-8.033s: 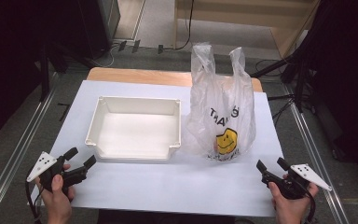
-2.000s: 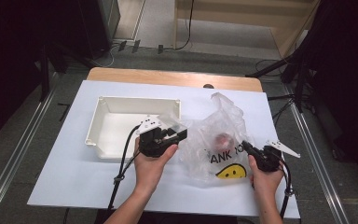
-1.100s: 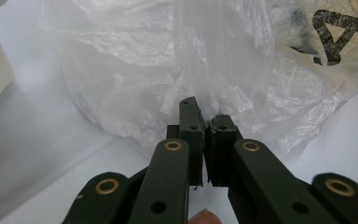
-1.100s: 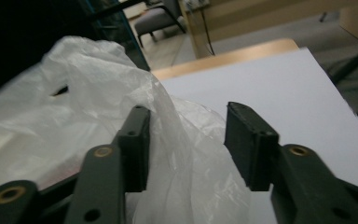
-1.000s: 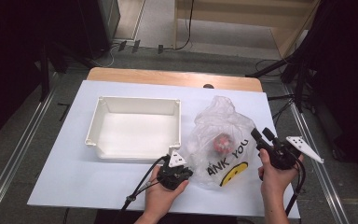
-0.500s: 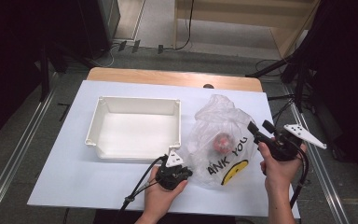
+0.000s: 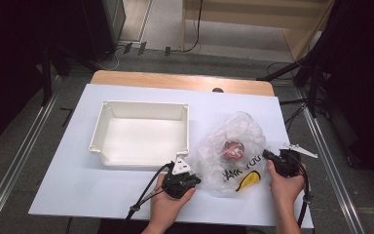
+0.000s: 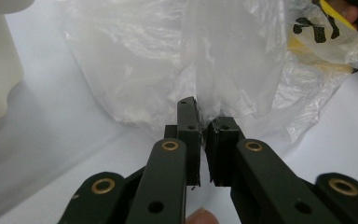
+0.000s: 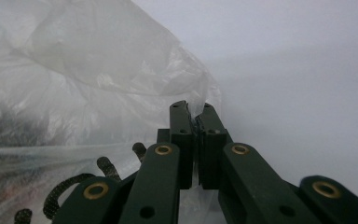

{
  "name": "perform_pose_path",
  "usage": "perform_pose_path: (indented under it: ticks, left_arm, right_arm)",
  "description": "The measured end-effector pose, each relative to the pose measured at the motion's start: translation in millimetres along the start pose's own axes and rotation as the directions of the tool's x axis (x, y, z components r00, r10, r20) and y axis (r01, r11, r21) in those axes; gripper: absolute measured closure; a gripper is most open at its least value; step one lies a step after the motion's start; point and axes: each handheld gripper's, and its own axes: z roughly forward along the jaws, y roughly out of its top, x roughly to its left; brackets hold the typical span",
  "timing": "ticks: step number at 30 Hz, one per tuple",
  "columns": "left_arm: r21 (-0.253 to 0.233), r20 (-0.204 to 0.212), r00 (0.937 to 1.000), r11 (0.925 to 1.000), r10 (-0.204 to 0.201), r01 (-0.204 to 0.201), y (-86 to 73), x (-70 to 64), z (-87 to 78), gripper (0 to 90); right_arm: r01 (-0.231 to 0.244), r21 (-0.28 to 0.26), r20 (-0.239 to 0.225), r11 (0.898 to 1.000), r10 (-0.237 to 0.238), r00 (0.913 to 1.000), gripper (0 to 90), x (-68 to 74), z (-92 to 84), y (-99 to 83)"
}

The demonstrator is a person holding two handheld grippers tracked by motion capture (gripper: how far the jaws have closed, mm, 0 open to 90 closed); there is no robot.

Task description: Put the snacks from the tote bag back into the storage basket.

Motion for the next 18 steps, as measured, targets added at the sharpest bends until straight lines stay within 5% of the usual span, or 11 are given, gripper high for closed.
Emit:
perform_pose_path:
  ticks: [3,8,10,14,16,18]
  left_arm:
    - [-0.001,-0.001,1.0000,1.0000,0.000,0.000,0.0,0.0,0.3,86.7]
    - [0.003,0.006,1.0000,1.0000,-0.007,0.007,0.1,0.7,0.2,87.0]
    - [0.004,0.008,0.9999,1.0000,-0.007,0.007,0.2,0.9,0.3,87.0]
    - [0.005,0.009,0.9999,1.0000,-0.004,0.004,0.2,0.7,0.4,86.8]
    - [0.007,0.008,1.0000,1.0000,-0.002,0.002,0.3,0.7,0.5,86.7]
    - [0.006,0.009,1.0000,1.0000,-0.002,0.002,0.3,0.6,0.6,86.7]
  right_arm:
    - [0.009,-0.014,0.018,1.000,-0.009,0.9998,85.5,-1.3,-2.7,0.8]
    - [-0.003,-0.116,-0.022,0.993,0.001,0.9998,59.3,-2.7,-15.8,4.9]
    - [-0.022,-0.185,-0.070,0.983,0.009,0.9975,53.7,-3.2,-26.5,9.2]
    - [-0.005,-0.290,-0.063,0.957,-0.014,0.9979,49.7,3.1,-48.9,16.8]
    - [0.028,-0.358,-0.059,0.933,-0.053,0.9969,52.6,15.2,-65.9,19.8]
    - [0.036,-0.366,-0.072,0.930,-0.067,0.9952,54.6,18.6,-68.8,20.3]
